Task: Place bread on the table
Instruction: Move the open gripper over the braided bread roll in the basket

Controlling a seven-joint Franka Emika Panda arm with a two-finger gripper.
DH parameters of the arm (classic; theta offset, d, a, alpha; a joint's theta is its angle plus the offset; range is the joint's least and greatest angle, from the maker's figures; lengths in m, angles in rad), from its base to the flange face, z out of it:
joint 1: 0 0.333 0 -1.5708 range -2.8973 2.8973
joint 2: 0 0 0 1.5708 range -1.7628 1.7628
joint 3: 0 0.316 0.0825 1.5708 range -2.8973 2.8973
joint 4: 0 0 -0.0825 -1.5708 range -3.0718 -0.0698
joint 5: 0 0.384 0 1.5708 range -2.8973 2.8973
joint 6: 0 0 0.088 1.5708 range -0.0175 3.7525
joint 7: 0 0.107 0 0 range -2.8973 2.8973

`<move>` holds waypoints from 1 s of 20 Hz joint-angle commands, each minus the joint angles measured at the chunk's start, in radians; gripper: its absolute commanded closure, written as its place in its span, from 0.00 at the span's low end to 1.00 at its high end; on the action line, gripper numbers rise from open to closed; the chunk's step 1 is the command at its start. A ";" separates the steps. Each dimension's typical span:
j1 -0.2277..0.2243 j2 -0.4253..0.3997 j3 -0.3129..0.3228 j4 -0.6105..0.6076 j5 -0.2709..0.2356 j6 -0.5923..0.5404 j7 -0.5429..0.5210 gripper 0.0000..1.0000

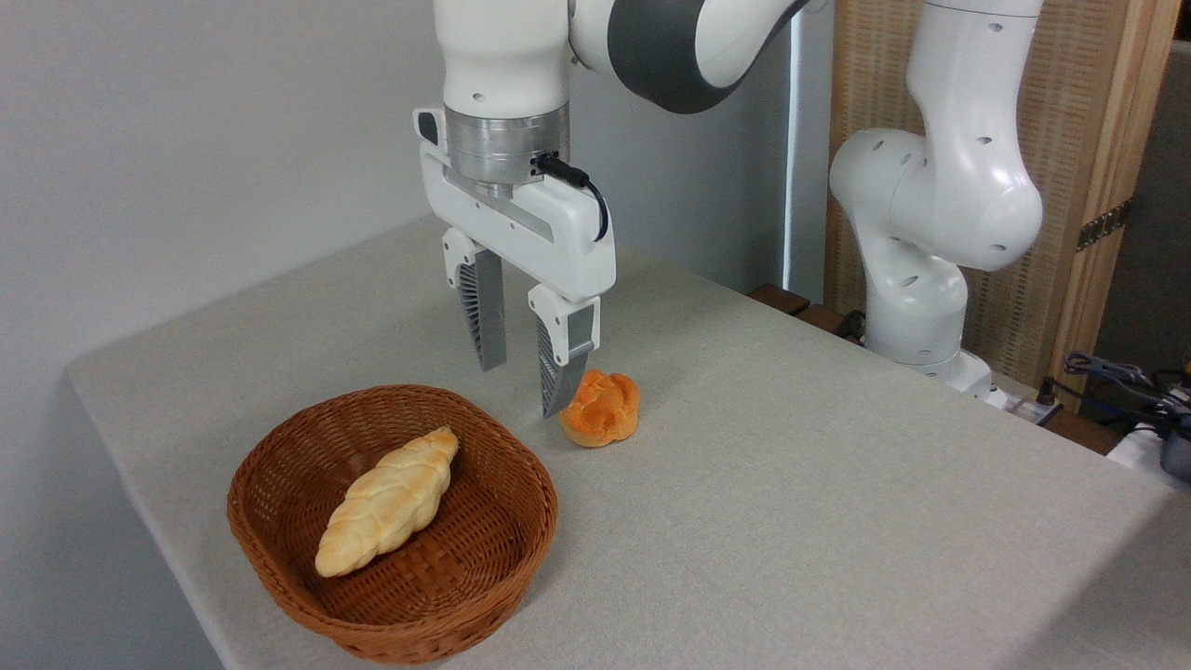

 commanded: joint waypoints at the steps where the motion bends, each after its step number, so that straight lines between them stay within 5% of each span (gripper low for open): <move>1: -0.007 0.000 0.006 0.003 -0.024 0.041 -0.089 0.00; 9: -0.009 0.050 0.004 0.001 -0.030 0.226 -0.281 0.00; 20: -0.015 0.207 -0.043 0.001 -0.029 0.423 -0.359 0.00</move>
